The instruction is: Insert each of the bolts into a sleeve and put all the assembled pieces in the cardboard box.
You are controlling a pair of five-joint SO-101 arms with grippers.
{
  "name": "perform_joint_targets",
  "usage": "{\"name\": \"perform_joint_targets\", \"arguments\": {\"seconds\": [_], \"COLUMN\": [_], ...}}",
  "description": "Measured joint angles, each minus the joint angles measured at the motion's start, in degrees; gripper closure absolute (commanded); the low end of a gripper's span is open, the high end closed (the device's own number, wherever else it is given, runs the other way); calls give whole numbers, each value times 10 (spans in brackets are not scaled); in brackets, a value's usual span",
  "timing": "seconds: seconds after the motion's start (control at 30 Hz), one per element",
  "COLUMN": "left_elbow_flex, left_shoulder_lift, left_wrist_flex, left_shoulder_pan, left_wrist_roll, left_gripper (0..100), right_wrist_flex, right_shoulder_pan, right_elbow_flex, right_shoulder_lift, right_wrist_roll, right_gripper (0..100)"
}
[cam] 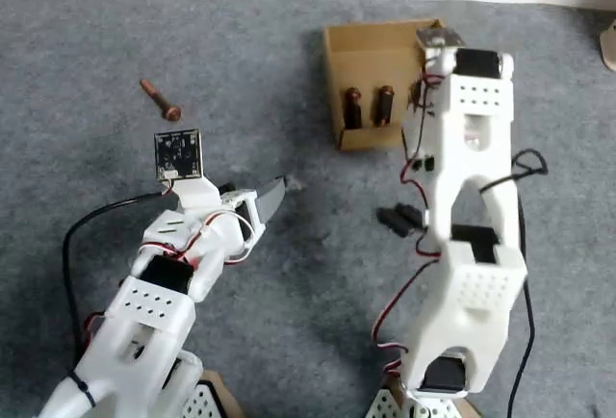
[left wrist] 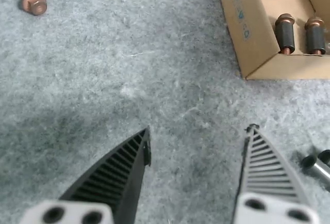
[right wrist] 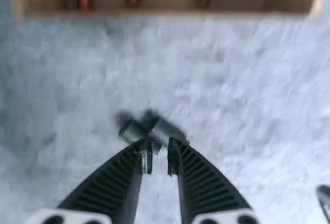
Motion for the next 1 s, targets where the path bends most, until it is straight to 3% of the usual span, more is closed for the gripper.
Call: {"name": "perform_joint_targets", "arguments": {"seconds": [0.17,0.33,0.6,1.0], "left_elbow_flex": [0,0,0,0], "left_shoulder_lift": [0,0,0,0], "left_wrist_flex": [0,0,0,0], "left_shoulder_pan": [0,0,-1,-1], "left_wrist_roll": [0,0,0,0], "left_gripper": [720,724,878,884], "right_wrist_flex": [-74,-93,-195,-384], "right_shoulder_pan": [9,7,6,6], "right_elbow_flex": [112,243,446,674], "right_shoulder_lift": [-78,-141,-280,-340], "right_wrist_roll": [28,94,205,311], "right_gripper": [936,831,830,830]}}
